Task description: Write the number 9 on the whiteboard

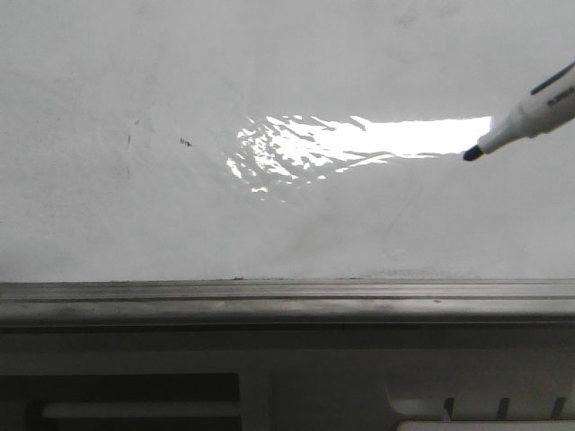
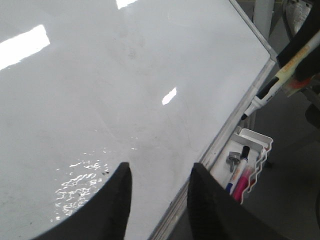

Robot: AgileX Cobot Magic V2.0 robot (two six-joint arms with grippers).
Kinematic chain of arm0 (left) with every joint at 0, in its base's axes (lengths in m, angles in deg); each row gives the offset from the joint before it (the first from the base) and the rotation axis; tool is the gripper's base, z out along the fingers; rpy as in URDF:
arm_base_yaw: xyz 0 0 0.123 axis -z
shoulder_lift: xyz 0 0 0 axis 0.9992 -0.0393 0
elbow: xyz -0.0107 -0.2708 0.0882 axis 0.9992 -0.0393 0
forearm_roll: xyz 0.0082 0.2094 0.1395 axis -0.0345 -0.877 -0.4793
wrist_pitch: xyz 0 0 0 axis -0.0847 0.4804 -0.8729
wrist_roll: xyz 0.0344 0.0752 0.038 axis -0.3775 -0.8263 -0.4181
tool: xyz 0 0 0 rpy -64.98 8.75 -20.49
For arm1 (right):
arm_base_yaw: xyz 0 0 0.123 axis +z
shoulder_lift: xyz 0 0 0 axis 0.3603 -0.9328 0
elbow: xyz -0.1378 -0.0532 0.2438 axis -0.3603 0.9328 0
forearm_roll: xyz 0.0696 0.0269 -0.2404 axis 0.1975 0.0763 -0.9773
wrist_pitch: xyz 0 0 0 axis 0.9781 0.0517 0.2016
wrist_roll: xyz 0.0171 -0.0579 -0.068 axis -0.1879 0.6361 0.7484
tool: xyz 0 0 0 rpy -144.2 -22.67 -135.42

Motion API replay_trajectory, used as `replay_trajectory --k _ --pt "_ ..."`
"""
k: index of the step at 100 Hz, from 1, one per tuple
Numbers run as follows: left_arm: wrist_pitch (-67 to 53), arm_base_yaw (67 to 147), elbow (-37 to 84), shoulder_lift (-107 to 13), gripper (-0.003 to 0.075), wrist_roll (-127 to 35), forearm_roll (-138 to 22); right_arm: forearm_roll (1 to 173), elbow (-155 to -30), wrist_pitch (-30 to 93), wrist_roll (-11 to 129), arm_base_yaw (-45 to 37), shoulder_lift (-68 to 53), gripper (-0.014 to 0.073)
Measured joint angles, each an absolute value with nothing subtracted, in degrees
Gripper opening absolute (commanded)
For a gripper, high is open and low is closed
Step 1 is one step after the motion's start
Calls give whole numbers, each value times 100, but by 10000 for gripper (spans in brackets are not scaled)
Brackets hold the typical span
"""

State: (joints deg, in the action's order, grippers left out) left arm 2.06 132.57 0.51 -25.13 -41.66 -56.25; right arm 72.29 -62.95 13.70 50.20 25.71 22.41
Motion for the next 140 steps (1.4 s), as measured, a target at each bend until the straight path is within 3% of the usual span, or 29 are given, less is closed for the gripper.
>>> replay_trajectory --k 14,27,40,65,140 --pt "-395 13257 -209 -2513 27 -4047 -5560 6723 -6206 2122 5020 2571 2195 -48" --pt "-1223 13257 -526 -2513 -10 -4021 -4985 6619 -6610 2095 5020 2571 1719 -48" --pt "-1819 13257 -734 -2513 -11 -4009 -4515 6608 -7065 1881 5020 2571 1012 -48" --pt "-1869 13257 -803 -2513 -11 -3999 -4397 6596 -7416 1905 4664 2463 105 -48" --pt "-1879 13257 -803 -2513 -11 -3987 -4353 6526 -7440 1992 4074 1748 -271 -48"
